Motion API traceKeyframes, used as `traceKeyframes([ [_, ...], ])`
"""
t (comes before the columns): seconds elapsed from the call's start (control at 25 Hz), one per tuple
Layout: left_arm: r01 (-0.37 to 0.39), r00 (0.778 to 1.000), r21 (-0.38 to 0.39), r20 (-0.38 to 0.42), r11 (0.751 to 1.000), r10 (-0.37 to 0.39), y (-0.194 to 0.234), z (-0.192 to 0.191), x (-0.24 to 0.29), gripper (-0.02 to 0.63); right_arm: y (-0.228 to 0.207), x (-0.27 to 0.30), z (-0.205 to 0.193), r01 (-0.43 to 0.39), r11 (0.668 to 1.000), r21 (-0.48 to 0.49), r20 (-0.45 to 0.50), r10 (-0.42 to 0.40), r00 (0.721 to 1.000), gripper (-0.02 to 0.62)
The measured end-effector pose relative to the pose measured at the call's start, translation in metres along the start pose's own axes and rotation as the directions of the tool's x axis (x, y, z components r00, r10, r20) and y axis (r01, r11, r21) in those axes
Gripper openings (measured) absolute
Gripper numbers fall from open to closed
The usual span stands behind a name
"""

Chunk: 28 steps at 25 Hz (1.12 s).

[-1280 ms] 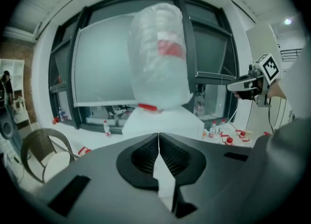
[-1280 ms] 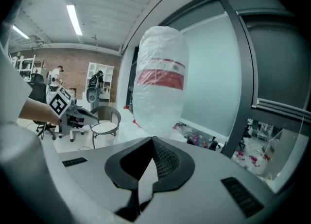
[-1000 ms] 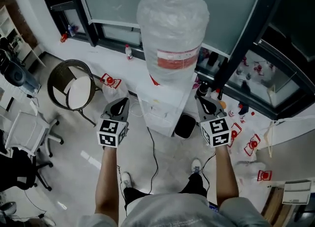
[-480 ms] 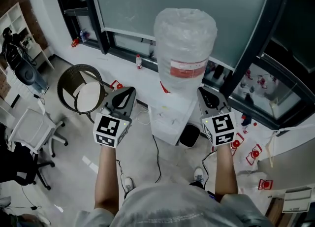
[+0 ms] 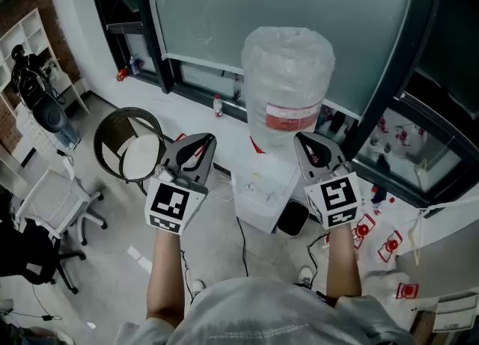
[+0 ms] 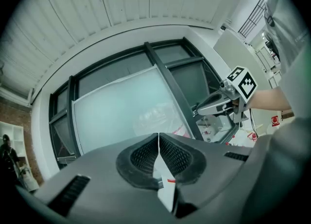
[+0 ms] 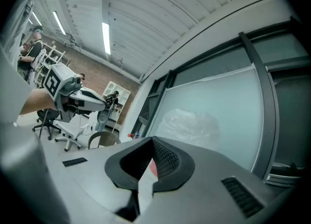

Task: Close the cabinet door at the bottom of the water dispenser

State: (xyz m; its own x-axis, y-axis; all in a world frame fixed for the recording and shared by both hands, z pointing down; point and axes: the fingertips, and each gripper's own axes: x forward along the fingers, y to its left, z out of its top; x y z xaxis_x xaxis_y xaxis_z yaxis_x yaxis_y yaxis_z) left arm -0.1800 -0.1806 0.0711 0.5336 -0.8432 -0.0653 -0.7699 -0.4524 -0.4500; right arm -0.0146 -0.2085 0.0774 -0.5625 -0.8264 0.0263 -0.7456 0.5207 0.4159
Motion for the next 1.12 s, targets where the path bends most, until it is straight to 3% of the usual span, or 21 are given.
traceKeyframes([
  [1.12, 0.002, 0.999, -0.033, -0.043, 0.999, -0.003, -0.001, -0.026, 0.013, 0.025, 0.013, 0.023, -0.026, -0.058, 0.998, 0.015, -0.015, 0.058, 0.998, 0.026],
])
